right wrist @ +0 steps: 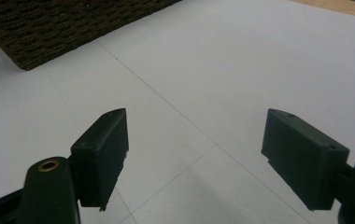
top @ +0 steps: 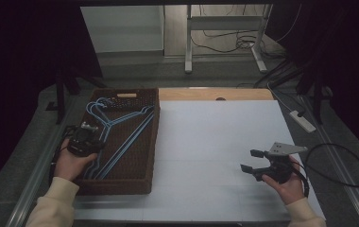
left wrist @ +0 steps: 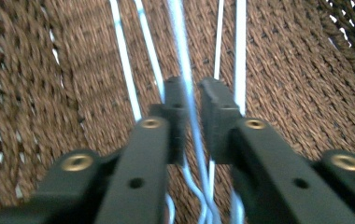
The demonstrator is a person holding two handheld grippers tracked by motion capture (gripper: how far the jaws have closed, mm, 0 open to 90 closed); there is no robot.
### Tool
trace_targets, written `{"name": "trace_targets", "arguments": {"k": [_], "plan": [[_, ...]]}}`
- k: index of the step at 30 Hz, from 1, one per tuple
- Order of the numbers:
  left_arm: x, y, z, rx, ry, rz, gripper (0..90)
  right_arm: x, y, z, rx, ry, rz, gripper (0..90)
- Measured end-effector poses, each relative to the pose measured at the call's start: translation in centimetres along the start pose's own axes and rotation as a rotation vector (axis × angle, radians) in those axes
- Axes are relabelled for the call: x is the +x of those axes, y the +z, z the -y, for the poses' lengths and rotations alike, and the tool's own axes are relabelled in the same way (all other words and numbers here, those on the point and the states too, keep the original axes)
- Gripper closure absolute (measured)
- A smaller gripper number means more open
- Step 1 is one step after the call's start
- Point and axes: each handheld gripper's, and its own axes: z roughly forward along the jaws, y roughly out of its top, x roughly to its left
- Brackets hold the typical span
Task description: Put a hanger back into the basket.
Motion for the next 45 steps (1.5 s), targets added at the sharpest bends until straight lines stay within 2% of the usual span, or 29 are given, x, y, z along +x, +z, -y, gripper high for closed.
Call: {"name": "trace_targets", "arguments": {"k": [1,2,3,4,5,6,7,8,10,13,17,23,24,27,38,45], "plan": [[-0.1,-0.2,0.0,-0.025,0.007,-0.011,63.5,0.0,0.0,0.0,-0.002,0.000,0.000,23.6],[-0.2,-0.9,-0.1,-0.080,0.011,-0.018,59.4,0.0,0.0,0.0,-0.002,0.000,-0.001,23.6],[-0.4,-1.3,-0.1,-0.114,0.011,-0.013,54.2,0.0,0.0,0.0,-0.004,0.000,-0.003,23.6],[-0.4,-1.3,-0.1,-0.114,0.011,-0.013,49.9,0.0,0.0,0.0,-0.004,0.000,-0.003,23.6],[-0.5,-1.7,-0.1,-0.145,0.013,-0.003,49.9,0.0,-0.1,0.0,-0.004,0.000,-0.002,23.6],[-0.8,-2.6,-0.1,-0.205,0.020,0.026,42.9,0.0,-0.1,0.1,-0.003,0.000,-0.004,23.5],[-0.8,-2.6,-0.1,-0.205,0.020,0.026,41.0,0.0,-0.1,0.1,-0.003,0.000,-0.004,23.5],[-0.9,-3.0,-0.1,-0.233,0.021,0.042,41.0,0.0,0.0,0.1,-0.003,0.001,-0.005,23.4],[-1.3,-3.8,0.0,-0.283,0.019,0.085,41.4,0.0,0.0,0.1,0.000,0.002,-0.005,23.3],[-2.3,-4.9,0.3,-0.335,0.041,0.155,39.3,0.1,0.0,0.1,0.003,0.003,-0.008,23.1],[-3.7,-5.6,0.7,-0.369,0.066,0.208,36.7,0.1,0.1,0.2,0.005,0.007,-0.011,22.7],[-5.6,-5.9,1.6,-0.401,0.079,0.277,35.5,0.2,0.1,0.2,0.007,0.009,-0.012,22.6],[-6.1,-6.0,1.8,-0.408,0.080,0.303,35.5,0.2,0.0,0.3,0.007,0.009,-0.012,22.6],[-6.9,-6.0,2.2,-0.415,0.088,0.324,35.3,0.2,0.0,0.3,0.008,0.011,-0.014,22.6],[-9.3,-5.3,3.8,-0.455,0.129,0.343,34.9,0.5,-0.1,0.3,-0.001,0.005,-0.014,22.6],[-10.3,-4.4,4.0,-0.441,0.149,0.341,34.4,0.6,-0.4,0.6,-0.011,0.014,-0.013,22.5]]}}
